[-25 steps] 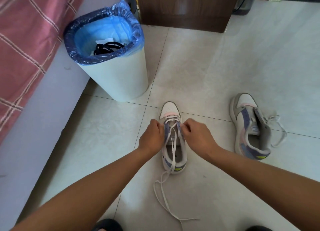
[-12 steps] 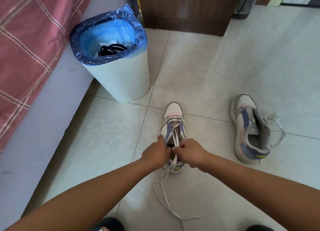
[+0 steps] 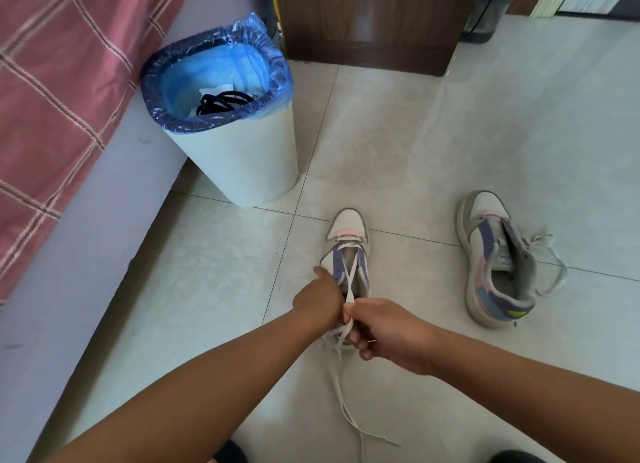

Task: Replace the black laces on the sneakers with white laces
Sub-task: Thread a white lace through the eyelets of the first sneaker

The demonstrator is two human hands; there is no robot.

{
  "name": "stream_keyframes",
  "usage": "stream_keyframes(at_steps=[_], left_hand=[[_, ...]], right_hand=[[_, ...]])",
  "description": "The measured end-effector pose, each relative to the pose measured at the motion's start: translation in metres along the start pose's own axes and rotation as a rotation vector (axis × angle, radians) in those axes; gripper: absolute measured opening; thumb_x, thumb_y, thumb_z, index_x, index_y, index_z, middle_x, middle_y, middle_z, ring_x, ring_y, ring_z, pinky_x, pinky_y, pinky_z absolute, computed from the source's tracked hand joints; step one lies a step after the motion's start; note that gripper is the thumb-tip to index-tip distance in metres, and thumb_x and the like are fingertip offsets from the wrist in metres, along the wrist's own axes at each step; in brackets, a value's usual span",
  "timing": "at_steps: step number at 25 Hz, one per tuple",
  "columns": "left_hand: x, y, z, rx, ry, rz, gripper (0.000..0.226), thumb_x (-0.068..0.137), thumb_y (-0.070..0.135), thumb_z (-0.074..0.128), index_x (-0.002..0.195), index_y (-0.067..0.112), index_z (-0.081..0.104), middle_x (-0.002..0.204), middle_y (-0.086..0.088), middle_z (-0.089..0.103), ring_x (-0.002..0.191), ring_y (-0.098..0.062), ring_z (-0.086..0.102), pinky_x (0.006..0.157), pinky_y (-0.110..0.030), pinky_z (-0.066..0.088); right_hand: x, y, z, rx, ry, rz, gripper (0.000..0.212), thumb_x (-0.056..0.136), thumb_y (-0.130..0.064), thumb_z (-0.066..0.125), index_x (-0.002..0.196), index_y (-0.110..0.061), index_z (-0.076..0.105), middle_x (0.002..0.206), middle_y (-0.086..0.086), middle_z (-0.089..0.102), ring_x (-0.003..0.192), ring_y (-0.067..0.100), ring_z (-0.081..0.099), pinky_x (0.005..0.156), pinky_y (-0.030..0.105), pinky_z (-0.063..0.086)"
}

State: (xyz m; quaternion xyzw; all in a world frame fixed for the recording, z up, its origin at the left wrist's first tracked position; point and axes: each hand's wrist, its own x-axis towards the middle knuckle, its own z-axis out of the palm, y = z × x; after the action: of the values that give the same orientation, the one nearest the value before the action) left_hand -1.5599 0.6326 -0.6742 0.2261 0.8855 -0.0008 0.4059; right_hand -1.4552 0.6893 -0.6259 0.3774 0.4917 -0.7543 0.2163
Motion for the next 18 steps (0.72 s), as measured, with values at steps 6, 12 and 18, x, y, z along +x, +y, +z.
stream_keyframes(at_steps=[6, 12, 18], left_hand=[[0.001, -0.003, 0.0, -0.093, -0.034, -0.035, 0.053, 0.095, 0.016, 0.046, 0.138, -0.004, 0.023, 0.126, -0.017, 0.055, 0.114, -0.031, 0.056, 0.091, -0.037, 0.044], [-0.001, -0.02, -0.024, 0.013, -0.097, 0.133, 0.044, 0.094, 0.042, 0.044, 0.122, 0.008, 0.036, 0.111, -0.012, 0.058, 0.082, -0.025, 0.061, 0.064, -0.029, 0.044], [0.012, -0.019, -0.055, -0.084, -0.09, 0.252, 0.054, 0.088, 0.044, 0.055, 0.131, 0.014, 0.038, 0.105, -0.006, 0.058, 0.089, -0.02, 0.058, 0.061, -0.027, 0.045]], right_hand=[[-0.001, -0.009, -0.01, 0.004, -0.018, -0.042, 0.027, 0.095, -0.013, 0.042, 0.07, -0.012, 0.051, 0.068, 0.007, 0.049, 0.059, 0.014, 0.049, 0.06, 0.024, 0.044], [-0.004, 0.002, -0.019, 0.058, 0.043, -0.033, 0.027, 0.1, -0.015, 0.044, 0.084, -0.002, 0.062, 0.075, 0.01, 0.059, 0.066, 0.016, 0.058, 0.065, 0.026, 0.054], [0.035, -0.036, -0.049, -0.995, 0.525, -0.342, 0.022, 0.097, -0.026, 0.046, 0.096, -0.008, 0.06, 0.098, 0.011, 0.064, 0.089, 0.027, 0.057, 0.072, 0.031, 0.04]])
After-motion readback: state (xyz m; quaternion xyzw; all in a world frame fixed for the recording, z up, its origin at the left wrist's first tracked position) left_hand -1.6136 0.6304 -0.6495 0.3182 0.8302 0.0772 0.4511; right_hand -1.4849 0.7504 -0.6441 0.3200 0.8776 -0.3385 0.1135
